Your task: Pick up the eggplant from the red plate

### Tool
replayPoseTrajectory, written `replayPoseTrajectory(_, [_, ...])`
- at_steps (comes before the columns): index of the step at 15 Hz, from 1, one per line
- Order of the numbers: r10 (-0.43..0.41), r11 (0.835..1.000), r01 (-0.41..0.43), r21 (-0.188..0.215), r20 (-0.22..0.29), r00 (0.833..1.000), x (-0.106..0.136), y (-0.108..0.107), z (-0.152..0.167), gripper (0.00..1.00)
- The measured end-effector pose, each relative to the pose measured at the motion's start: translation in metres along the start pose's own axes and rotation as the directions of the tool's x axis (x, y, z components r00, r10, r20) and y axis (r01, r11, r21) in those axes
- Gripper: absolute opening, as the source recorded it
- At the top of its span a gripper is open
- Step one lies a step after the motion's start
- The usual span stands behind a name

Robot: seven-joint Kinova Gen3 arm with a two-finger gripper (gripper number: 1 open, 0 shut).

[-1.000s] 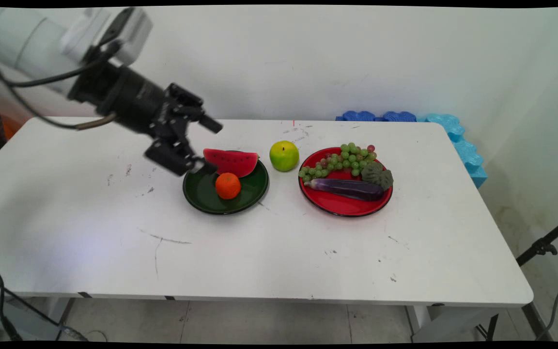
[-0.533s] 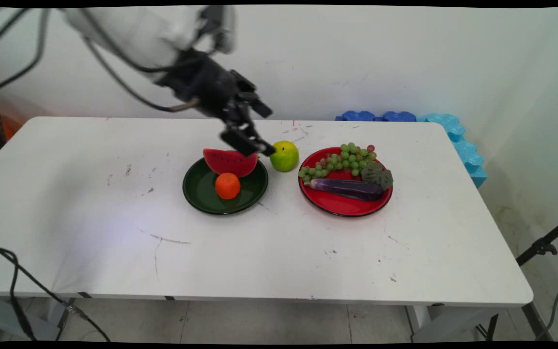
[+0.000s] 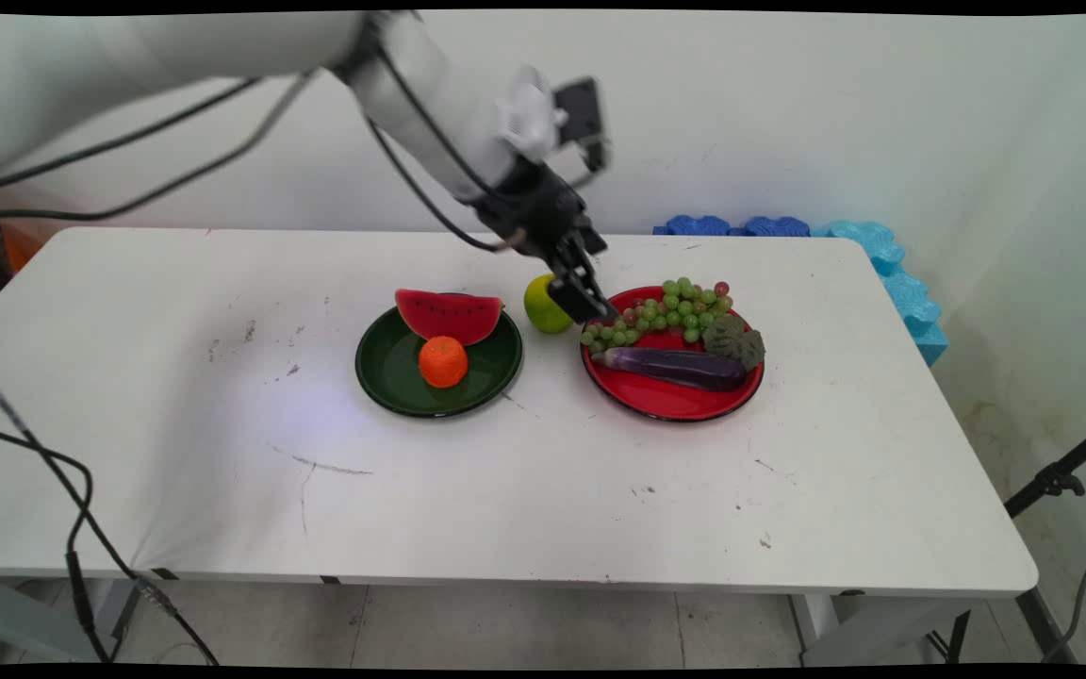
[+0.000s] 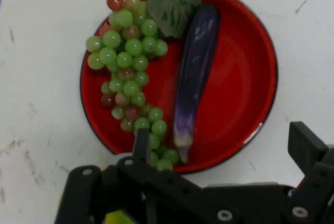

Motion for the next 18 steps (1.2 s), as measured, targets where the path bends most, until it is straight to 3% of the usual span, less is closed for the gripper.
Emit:
replayPoseTrajectory(7, [0.051,0.997,-0.048,-0.056,0.050,0.997,0.014,-0.018,0.095,1.00])
replayPoseTrajectory(18, [0.085,0.983,-0.073,-0.169,0.063,0.994,0.028,-0.015,0.183,1.00])
